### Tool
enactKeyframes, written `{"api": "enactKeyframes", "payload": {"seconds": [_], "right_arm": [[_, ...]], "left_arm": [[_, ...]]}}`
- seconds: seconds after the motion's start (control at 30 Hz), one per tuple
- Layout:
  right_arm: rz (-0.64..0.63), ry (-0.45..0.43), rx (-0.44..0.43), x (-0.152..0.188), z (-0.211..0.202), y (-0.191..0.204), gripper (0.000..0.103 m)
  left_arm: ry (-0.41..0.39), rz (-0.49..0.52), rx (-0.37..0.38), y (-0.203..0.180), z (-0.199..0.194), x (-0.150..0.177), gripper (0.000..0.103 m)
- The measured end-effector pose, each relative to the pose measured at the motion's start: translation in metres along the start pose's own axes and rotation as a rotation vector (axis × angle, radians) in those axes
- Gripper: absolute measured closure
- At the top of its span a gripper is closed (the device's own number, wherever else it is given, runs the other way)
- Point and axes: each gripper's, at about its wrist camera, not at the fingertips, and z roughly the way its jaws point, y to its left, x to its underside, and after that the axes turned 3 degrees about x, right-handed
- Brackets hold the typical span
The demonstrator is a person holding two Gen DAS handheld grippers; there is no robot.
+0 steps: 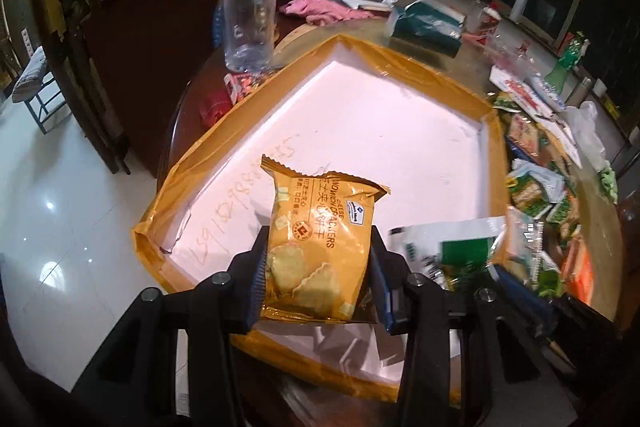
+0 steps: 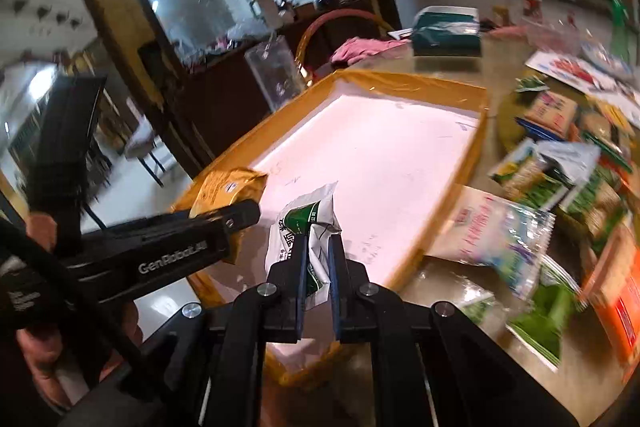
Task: Organize snacks
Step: 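Carry both packets into the white tray and open both grippers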
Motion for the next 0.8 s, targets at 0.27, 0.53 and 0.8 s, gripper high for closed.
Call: {"api": "enactKeyframes", "payload": {"seconds": [0.27, 0.53, 0.8], "right_arm": [[-0.068, 0.095, 0.074, 0.015, 0.015, 0.014, 0.09], [-0.053, -0.015, -0.029, 0.028, -0.039, 0.0, 0.038], [0.034, -0.074, -0.062, 0.058, -0.105, -0.063, 0.027]], "left_arm": [[0.092, 0.032, -0.044, 0.003, 0.02, 0.008, 0.053], [-0.008, 0.055, -0.012, -0.016, -0.013, 0.014, 0.023], [-0.07, 0.218, 0.125, -0.076, -0.052, 0.029, 0.018]]}}
